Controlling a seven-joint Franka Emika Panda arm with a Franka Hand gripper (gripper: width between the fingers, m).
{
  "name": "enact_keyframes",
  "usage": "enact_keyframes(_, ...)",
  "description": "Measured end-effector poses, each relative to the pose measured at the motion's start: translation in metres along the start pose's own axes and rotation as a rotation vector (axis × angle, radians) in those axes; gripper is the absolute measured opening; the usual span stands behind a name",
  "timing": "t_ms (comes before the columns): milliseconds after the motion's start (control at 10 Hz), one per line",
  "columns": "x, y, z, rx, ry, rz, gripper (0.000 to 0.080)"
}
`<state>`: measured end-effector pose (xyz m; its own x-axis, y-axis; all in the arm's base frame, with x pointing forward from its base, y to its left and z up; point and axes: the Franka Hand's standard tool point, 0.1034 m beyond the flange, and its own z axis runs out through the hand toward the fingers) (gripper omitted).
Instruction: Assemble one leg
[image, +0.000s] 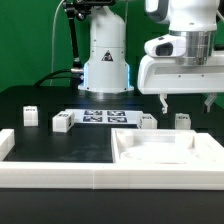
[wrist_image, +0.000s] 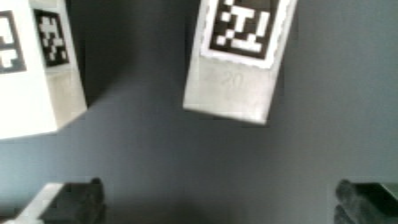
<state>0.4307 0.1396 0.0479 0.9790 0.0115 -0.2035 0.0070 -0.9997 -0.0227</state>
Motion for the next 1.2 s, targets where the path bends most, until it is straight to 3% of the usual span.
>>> enact_keyframes(100, 0.005, -0.001, -0.001, -0.001, -0.043, 0.006, 0.0649)
enact_keyframes(700, -0.005, 0.002, 0.006, -0.053, -0.432, 0.015, 0.0649)
enact_keyframes(900, -0.01, 0.003, 0.011, -0.062, -0.557, 0.017, 0.0649)
enact_keyframes(1200, -0.014, 0.001, 0.021, -0.051, -0.758, 0.047, 0.0649)
